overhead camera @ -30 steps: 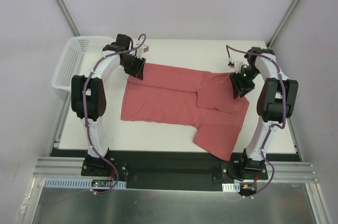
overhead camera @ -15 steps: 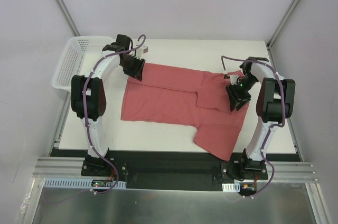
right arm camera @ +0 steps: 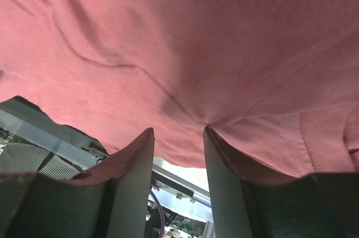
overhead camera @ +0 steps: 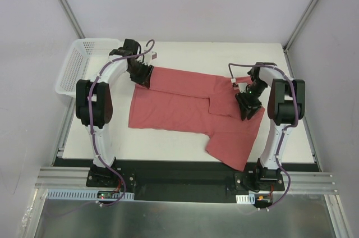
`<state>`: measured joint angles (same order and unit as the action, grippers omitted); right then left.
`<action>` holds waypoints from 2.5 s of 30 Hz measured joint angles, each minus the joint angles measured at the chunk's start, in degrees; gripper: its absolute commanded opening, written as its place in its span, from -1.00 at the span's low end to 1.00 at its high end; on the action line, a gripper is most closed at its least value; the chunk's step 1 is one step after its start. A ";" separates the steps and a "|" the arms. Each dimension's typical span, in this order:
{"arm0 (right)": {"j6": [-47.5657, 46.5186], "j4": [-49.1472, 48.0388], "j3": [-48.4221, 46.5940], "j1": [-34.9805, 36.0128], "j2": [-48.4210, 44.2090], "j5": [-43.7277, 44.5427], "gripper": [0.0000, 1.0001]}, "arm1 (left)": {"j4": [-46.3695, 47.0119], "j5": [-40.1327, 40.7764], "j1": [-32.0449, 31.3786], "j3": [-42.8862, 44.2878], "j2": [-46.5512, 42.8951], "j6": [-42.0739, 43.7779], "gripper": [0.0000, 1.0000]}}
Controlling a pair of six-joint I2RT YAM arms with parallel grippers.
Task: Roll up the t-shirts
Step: Fold the T-shirt at the center of the board.
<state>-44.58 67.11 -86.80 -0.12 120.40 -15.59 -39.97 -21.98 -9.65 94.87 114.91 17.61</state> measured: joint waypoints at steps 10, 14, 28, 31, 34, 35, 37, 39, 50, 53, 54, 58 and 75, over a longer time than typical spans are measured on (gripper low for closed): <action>0.15 -1.81 0.70 0.31 0.33 2.91 -0.21 | 0.00 0.04 0.00 0.00 0.00 0.00 -0.26; 0.09 -1.95 1.36 1.36 0.11 4.15 -0.35 | 0.00 0.07 0.00 0.00 0.00 0.02 -0.26; 0.22 -4.61 3.10 3.28 -2.25 7.93 -0.59 | 0.00 0.15 0.00 -0.44 -0.07 0.46 -0.25; 0.37 -4.94 3.06 3.28 -2.80 8.92 -0.71 | 0.00 0.15 0.00 -0.44 -0.07 0.48 -0.25; 0.44 -4.96 2.91 3.28 -2.82 9.46 -0.77 | 0.00 0.13 0.00 -0.44 -0.07 0.50 -0.24; 0.48 -4.96 2.89 3.28 -2.82 9.68 -0.81 | 0.00 0.13 0.00 -0.44 -0.07 0.59 -0.25; 0.57 -4.98 2.80 3.37 -2.82 10.21 -0.96 | 0.00 0.13 0.00 -0.44 -0.07 0.68 -0.25; 0.68 -4.94 2.80 3.41 -2.86 10.60 -0.99 | 0.00 0.13 0.00 -0.44 -0.07 0.81 -0.25; 3.67 -1.60 2.86 6.19 -8.76 10.10 -0.99 | 0.00 0.09 0.00 -0.44 -0.07 0.87 -0.24; 4.81 -0.83 3.45 7.98 -10.73 9.31 -0.99 | 0.00 0.07 0.00 -0.44 -0.07 0.87 -0.24; 5.16 -0.63 3.74 8.50 -11.21 9.11 -0.99 | 0.00 0.07 0.00 -0.44 -0.07 0.87 -0.24; 6.45 0.22 5.09 10.49 -12.55 8.48 -0.99 | 0.00 0.04 0.00 -0.39 -0.07 0.87 -0.24; 9.66 1.25 7.23 14.56 -16.72 8.17 -0.56 | 0.00 0.02 0.00 1.42 -0.07 0.85 -0.22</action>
<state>-34.92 68.36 -79.57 14.44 103.68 -7.42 -39.97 -21.96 -9.65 96.29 114.85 18.46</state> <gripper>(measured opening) 0.029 0.384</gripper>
